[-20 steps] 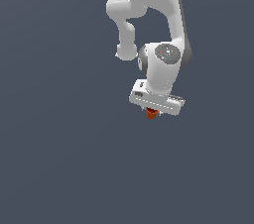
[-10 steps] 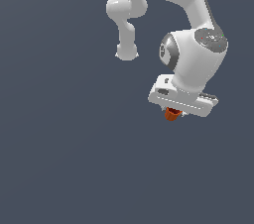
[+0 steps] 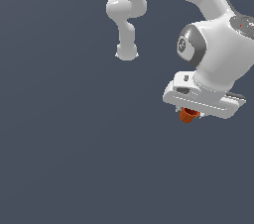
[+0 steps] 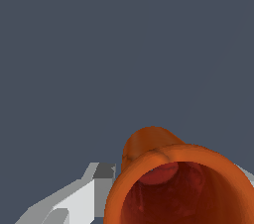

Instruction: Pick up the object and move it to a goal position.

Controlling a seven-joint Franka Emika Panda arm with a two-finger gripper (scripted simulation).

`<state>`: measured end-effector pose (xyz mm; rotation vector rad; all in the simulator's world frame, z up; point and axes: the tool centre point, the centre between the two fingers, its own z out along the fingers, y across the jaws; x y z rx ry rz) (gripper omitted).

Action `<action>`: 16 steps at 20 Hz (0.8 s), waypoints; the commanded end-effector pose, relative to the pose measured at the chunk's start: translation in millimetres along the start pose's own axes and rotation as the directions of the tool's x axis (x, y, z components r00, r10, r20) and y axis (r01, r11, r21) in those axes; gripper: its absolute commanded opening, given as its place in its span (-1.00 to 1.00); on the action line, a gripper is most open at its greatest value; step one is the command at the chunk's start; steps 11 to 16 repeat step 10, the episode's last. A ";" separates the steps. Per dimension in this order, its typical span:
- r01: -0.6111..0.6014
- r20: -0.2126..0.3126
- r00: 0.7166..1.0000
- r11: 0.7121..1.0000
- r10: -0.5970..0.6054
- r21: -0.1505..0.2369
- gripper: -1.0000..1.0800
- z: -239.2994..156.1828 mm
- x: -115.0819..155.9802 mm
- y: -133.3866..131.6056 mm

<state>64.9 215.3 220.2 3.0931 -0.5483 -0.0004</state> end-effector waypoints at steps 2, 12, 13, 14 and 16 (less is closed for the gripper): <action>-0.001 0.000 1.000 1.000 0.001 0.000 -1.00 -6.9 2.6 -8.7; -0.001 0.000 1.000 1.000 0.001 0.000 -1.00 -12.0 4.6 -15.9; -0.001 0.000 1.000 1.000 0.001 0.000 -1.00 -12.0 4.6 -15.9; -0.001 0.000 1.000 1.000 0.001 0.000 -1.00 -12.0 4.6 -15.9; -0.001 0.000 1.000 1.000 0.001 0.000 -1.00 -12.0 4.6 -15.9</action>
